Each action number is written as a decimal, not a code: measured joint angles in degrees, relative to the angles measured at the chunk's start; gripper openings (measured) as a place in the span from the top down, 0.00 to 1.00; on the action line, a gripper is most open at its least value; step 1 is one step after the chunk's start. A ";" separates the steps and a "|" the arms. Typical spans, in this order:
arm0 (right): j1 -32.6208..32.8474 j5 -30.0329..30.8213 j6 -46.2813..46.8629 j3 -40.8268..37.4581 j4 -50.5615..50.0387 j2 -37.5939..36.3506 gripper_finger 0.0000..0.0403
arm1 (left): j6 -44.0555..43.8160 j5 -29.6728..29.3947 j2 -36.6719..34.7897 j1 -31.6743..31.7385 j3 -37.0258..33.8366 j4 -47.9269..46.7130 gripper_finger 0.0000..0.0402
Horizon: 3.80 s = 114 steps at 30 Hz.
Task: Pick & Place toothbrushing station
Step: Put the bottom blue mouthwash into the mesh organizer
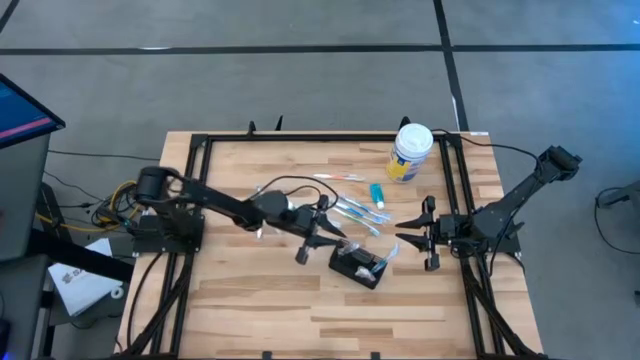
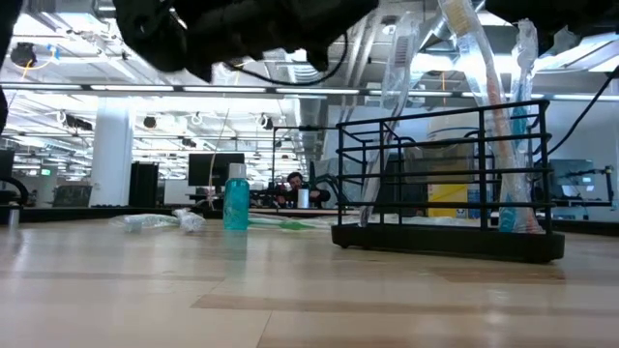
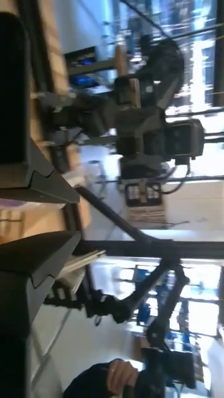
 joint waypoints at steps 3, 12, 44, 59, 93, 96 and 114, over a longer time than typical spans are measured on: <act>0.00 -0.02 0.00 0.00 0.00 0.00 0.76 | 0.16 -2.49 -4.89 0.00 -0.34 -9.72 0.81; 0.02 -0.01 0.02 0.00 0.00 0.00 0.76 | 0.16 -11.17 -13.94 0.00 -0.36 -33.06 0.81; 0.02 -0.01 0.02 0.00 0.00 0.00 0.76 | -3.03 -32.97 -17.62 2.80 -0.34 -64.96 0.81; 0.01 0.00 0.02 0.00 -0.01 0.01 0.76 | -0.89 -32.53 -17.58 5.27 -0.34 -71.45 0.78; 0.02 -0.01 0.04 0.00 -0.02 0.01 0.76 | 2.68 -25.89 -17.55 11.80 -0.31 -75.41 0.49; 0.01 0.00 0.04 0.00 -0.02 0.01 0.76 | 3.04 -25.88 -17.55 11.80 -0.56 -75.02 0.50; 0.01 0.01 0.02 0.00 -0.02 0.00 0.76 | 4.56 -24.93 -17.53 11.74 -6.02 -68.77 0.51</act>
